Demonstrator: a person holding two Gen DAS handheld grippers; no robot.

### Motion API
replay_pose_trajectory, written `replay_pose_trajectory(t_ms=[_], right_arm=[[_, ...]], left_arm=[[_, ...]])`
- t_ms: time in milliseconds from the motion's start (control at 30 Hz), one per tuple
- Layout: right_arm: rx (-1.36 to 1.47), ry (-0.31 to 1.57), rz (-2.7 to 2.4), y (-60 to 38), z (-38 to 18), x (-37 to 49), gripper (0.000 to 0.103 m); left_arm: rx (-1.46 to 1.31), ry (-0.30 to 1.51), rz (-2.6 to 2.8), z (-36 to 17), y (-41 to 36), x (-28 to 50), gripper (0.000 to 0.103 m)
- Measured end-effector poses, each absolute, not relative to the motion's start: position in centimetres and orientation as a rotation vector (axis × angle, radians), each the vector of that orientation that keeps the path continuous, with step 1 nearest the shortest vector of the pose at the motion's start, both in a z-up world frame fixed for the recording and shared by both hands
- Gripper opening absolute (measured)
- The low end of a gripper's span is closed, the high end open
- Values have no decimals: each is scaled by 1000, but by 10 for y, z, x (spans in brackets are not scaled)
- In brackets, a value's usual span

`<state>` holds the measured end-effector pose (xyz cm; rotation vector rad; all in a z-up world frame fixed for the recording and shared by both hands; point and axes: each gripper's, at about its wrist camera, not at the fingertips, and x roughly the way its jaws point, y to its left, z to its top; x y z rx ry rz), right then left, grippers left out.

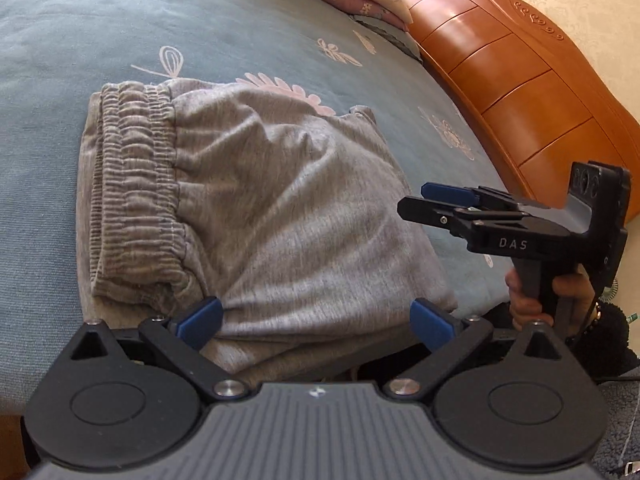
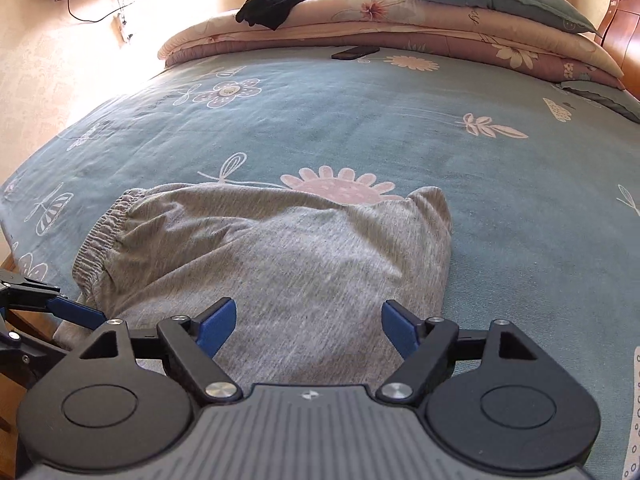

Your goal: Fold clothes

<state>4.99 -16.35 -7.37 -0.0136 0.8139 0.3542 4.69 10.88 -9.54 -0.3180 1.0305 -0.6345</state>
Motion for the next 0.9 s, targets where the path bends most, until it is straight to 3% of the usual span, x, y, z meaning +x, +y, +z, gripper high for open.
replay_pose_trajectory(t_ms=[267, 533, 700, 900], right_arm=[[7, 737, 547, -148, -63, 23, 82], [-22, 840, 652, -127, -94, 20, 82], [-60, 860, 668, -125, -95, 15, 82], [-43, 711, 680, -121, -61, 43, 82]], left_arm=[[-341, 820, -654, -54, 103, 92, 100], [-501, 935, -597, -110, 109, 166, 100], [-470, 931, -573, -92, 108, 159, 99], [-431, 899, -620, -75, 108, 149, 99]])
